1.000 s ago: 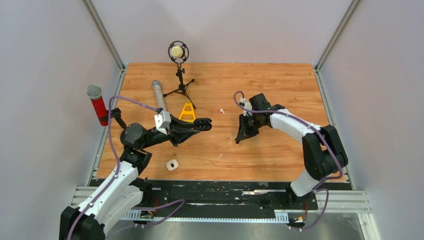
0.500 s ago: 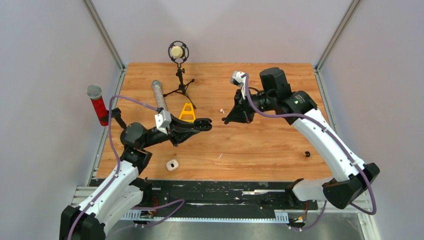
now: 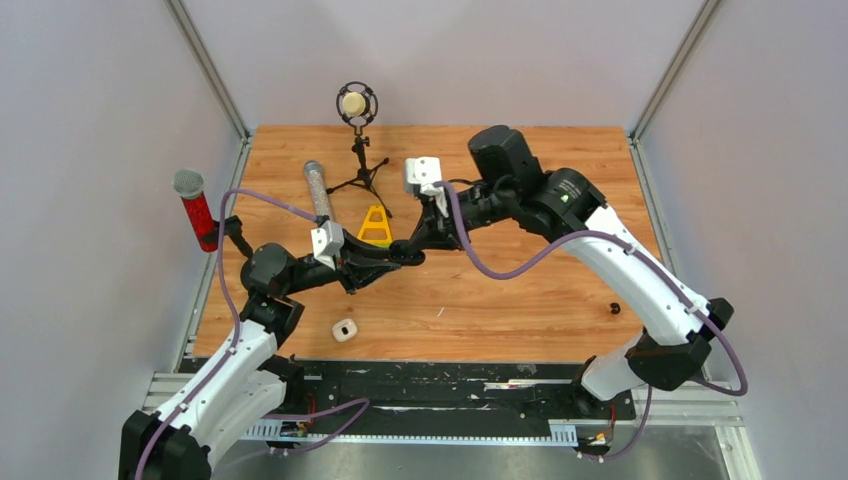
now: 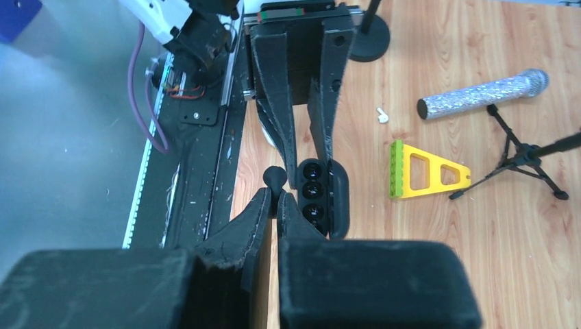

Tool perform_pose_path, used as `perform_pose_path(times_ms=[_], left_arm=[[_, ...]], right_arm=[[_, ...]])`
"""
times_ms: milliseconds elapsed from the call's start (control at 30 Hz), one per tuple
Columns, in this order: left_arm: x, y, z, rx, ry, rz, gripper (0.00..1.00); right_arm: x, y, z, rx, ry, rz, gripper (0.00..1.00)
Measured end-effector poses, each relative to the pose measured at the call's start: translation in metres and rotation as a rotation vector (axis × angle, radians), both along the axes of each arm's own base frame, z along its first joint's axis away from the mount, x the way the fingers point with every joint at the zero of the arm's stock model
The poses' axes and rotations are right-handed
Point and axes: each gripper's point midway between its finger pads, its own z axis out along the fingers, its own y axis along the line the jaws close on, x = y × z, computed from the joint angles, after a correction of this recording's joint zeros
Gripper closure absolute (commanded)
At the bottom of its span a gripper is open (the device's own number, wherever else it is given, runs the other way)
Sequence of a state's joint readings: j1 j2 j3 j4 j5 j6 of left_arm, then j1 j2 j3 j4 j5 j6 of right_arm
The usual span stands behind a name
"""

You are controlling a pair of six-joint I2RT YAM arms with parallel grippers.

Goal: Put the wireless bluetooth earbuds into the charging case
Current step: Place the earbud in the charging case.

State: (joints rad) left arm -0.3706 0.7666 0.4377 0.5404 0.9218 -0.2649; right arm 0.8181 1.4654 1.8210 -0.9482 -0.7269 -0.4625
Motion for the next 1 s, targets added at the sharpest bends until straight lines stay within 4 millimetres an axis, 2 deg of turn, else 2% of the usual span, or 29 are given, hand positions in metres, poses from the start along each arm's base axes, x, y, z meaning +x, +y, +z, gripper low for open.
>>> perform_pose_path(times_ms=[100, 267, 500, 800, 1000], left_arm=[[-0.002, 0.000, 0.001, 0.002, -0.006, -0.011, 1.00], [-0.005, -0.001, 0.002, 0.006, -0.013, -0.030, 1.00], [-0.007, -0.002, 0.002, 0.009, -0.014, -0.043, 1.00], [-0.009, -0.003, 0.000, 0.016, -0.017, -0.061, 1.00], [-0.009, -0.003, -0.001, 0.019, -0.019, -0.065, 1.00]], right_arm=[[-0.002, 0.010, -0.015, -0.051, -0.019, 0.035, 1.00], [0.003, 0.013, -0.031, -0.117, -0.057, 0.024, 1.00], [0.004, 0.018, -0.041, -0.155, -0.095, 0.026, 1.00], [0.015, 0.022, -0.058, -0.207, -0.100, 0.007, 1.00], [0.016, 0.022, -0.061, -0.217, -0.104, 0.007, 1.00]])
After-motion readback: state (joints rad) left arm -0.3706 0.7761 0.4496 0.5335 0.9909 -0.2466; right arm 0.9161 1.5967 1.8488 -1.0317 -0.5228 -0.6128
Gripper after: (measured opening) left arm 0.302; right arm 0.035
